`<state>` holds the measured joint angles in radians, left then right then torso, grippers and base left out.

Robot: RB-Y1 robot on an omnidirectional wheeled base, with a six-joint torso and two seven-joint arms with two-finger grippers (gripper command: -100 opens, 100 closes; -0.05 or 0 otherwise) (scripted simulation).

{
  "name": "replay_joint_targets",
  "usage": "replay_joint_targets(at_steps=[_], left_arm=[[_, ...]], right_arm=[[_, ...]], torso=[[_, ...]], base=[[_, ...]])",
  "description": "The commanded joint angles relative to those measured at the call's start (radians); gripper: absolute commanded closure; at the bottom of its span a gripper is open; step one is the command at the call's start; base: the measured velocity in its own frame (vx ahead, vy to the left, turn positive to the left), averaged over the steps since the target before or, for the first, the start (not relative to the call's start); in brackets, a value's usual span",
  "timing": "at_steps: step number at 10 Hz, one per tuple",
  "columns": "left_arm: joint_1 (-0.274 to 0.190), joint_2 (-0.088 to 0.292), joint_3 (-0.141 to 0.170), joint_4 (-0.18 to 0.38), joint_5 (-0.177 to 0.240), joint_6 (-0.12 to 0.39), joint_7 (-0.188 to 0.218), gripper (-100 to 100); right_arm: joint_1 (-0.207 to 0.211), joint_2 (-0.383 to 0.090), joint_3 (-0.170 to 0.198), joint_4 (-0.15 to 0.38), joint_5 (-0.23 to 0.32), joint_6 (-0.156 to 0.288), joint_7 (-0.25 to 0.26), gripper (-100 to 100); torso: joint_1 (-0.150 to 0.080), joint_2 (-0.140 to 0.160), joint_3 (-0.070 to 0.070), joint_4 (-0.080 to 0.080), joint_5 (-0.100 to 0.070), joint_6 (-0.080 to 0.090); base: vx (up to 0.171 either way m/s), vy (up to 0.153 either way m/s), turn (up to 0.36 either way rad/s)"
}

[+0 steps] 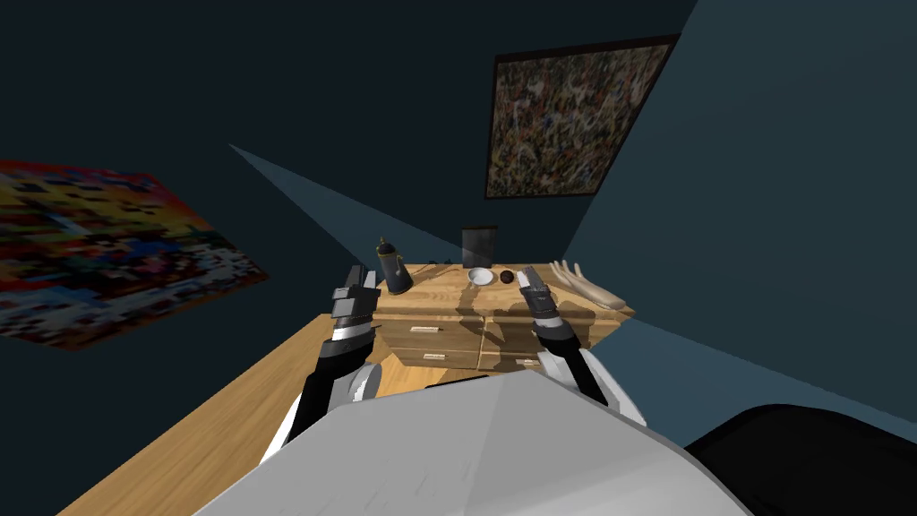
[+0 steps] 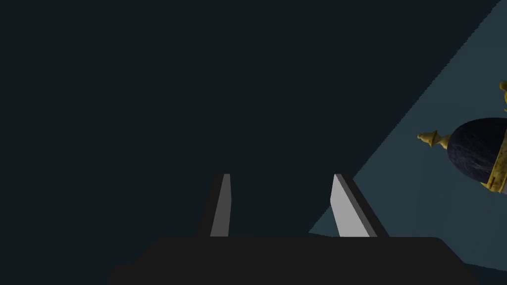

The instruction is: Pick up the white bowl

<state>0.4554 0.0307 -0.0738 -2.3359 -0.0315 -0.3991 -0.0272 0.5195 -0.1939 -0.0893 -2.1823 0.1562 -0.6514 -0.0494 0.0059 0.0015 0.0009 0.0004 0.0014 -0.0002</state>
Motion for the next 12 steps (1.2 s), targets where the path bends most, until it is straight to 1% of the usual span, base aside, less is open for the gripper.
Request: replay_joint_targets(at_steps=[1,2,3,4,5,6,7,8,9,10,11,12], left_arm=[[0.000,0.000,0.000,0.000,0.000,0.000,0.000,0],[0.000,0.000,0.000,0.000,0.000,0.000,0.000,0],[0.000,0.000,0.000,0.000,0.000,0.000,0.000,0],[0.000,0.000,0.000,0.000,0.000,0.000,0.000,0],[0.000,0.000,0.000,0.000,0.000,0.000,0.000,0],[0.000,0.000,0.000,0.000,0.000,0.000,0.000,0],[0.000,0.000,0.000,0.000,0.000,0.000,0.000,0],[0.000,0.000,0.000,0.000,0.000,0.000,0.000,0],[0.000,0.000,0.000,0.000,0.000,0.000,0.000,0],[0.000,0.000,0.000,0.000,0.000,0.000,0.000,0],[0.000,0.000,0.000,0.000,0.000,0.000,0.000,0],[0.000,0.000,0.000,0.000,0.000,0.000,0.000,0]], right_arm=[[-0.008,-0.050,-0.030,0.023,0.021,-0.008,0.029,-100],[-0.008,-0.070,-0.030,0.023,0.021,-0.008,0.029,-100],[-0.015,-0.105,-0.051,0.041,0.037,-0.013,0.049,-100],[-0.015,-0.119,-0.051,0.041,0.037,-0.013,0.049,-100],[-0.023,-0.156,-0.072,0.063,0.055,-0.018,0.071,-100],[-0.023,-0.171,-0.072,0.063,0.055,-0.018,0.071,-100],[-0.031,-0.208,-0.093,0.088,0.074,-0.022,0.093,-100],[-0.031,-0.225,-0.093,0.088,0.074,-0.022,0.093,-100],[-0.039,-0.260,-0.114,0.115,0.095,-0.027,0.117,-100],[-0.039,-0.281,-0.114,0.115,0.095,-0.027,0.117,-100],[-0.048,-0.316,-0.135,0.145,0.117,-0.031,0.141,-100],[-0.048,-0.340,-0.135,0.145,0.117,-0.031,0.141,-100]], torso=[[0.000,0.000,0.000,0.000,0.000,0.000],[0.002,0.000,0.000,0.000,0.000,0.000],[0.001,0.001,0.000,0.000,0.000,0.000],[0.001,0.000,0.000,0.000,0.000,0.000],[0.000,0.000,0.000,0.000,0.000,0.000],[0.001,0.000,0.000,0.000,0.000,0.000],[0.000,0.000,0.000,0.000,0.000,0.000],[-0.001,0.001,0.000,0.000,0.000,0.000],[-0.002,0.001,0.000,0.000,0.000,0.000],[0.001,0.000,0.000,0.000,0.000,0.000],[0.001,0.000,0.000,0.000,0.000,0.000],[0.000,-0.001,0.000,0.000,0.000,0.000]], base=[[-0.032,0.132,0.098],[-0.033,0.111,0.025],[-0.027,0.115,0.074],[-0.021,0.084,0.037],[-0.022,0.110,0.092],[-0.018,0.085,0.039],[-0.033,0.081,0.107],[-0.027,0.071,0.038],[-0.026,0.120,0.089],[-0.017,0.109,0.050],[-0.004,0.101,0.129],[-0.007,0.089,0.058]])
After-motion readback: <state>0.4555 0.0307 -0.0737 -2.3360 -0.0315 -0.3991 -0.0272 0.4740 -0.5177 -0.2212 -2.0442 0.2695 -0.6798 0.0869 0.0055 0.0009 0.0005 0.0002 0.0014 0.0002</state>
